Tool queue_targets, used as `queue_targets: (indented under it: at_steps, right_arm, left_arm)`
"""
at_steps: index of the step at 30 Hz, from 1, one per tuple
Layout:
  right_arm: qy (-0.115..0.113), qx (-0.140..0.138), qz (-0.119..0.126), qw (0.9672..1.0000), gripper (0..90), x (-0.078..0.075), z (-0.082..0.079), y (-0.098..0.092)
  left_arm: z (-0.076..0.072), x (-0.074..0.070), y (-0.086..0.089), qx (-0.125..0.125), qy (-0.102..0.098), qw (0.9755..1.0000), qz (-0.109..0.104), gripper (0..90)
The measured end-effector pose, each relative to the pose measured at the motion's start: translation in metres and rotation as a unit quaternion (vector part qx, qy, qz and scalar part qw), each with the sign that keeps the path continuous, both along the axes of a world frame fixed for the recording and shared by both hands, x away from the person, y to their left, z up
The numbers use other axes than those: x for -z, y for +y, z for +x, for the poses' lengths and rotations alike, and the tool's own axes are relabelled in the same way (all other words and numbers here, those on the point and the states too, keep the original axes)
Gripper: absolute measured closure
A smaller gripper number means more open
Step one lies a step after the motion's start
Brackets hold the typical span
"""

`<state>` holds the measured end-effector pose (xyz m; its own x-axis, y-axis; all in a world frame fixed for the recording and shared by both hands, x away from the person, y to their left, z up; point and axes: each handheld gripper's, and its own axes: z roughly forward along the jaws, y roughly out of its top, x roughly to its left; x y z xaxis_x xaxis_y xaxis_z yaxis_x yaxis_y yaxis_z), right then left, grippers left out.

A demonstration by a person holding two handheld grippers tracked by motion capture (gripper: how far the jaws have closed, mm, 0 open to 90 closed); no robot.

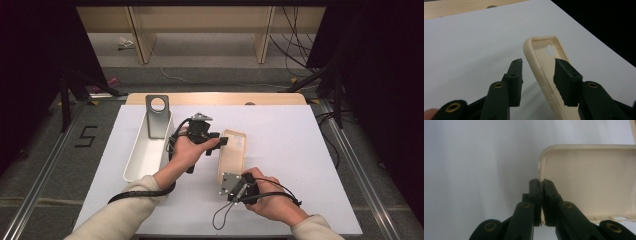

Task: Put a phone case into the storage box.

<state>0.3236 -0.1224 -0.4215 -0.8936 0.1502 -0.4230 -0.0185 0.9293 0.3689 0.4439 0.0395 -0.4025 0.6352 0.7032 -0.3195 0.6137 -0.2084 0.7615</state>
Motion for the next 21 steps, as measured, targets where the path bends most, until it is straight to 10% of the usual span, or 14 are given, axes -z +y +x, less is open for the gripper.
queue_targets:
  at_steps: [15,21]
  right_arm:
    - [-0.007,-0.005,-0.01,0.9999,87.2,0.004,0.0,0.002]
    - [-0.031,0.005,0.002,0.9995,74.6,0.004,0.003,-0.001]
  left_arm:
    - [-0.005,-0.001,0.001,-0.012,0.046,0.996,-0.076,80.2]
    - [-0.017,-0.012,0.001,-0.003,-0.023,0.9972,-0.072,82.8]
